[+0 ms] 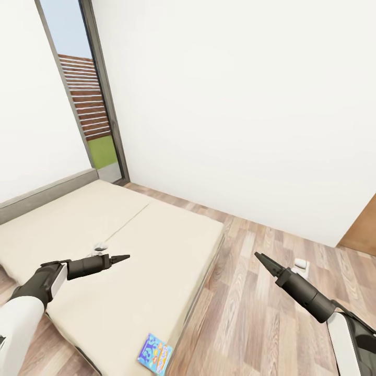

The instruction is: Put all the toys in the child's room - the three board games (two on the bed and one on the table), the two jigsaw puzzles on the table, and the tennis ball on the table - inside the toy box on the table in the child's room.

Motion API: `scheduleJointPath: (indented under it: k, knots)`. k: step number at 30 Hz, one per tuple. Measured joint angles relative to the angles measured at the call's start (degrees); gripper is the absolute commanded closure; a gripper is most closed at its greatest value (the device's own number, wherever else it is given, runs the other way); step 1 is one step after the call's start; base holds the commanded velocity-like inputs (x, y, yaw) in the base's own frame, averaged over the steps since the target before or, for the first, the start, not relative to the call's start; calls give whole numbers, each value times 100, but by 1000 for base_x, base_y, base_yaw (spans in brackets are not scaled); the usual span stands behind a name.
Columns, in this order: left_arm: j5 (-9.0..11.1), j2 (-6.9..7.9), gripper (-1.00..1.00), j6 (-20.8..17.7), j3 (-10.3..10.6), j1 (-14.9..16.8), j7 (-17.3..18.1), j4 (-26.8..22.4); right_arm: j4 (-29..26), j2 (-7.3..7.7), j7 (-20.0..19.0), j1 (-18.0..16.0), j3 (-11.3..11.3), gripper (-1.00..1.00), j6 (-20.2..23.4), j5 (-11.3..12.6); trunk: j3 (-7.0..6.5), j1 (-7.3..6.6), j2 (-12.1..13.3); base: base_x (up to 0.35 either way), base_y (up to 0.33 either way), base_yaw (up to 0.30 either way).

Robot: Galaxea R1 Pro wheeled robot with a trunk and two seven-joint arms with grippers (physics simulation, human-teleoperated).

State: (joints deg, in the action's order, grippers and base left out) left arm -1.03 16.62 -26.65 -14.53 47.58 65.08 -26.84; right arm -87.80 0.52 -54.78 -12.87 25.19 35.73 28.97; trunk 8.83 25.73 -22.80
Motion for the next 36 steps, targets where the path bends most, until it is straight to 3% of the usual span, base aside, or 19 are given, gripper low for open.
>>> scheduleJointPath:
  k: [19,36]
  knots:
    - [0,-33,-100,30,0,0,0,-2,34,0,8,0,0,-100,0,1,0,2,0,55,-4,0]
    - [7,-38,-100,69,0,-61,-105,-2,35,0,6,0,-1,-100,0,-6,0,2,0,0,-157,0]
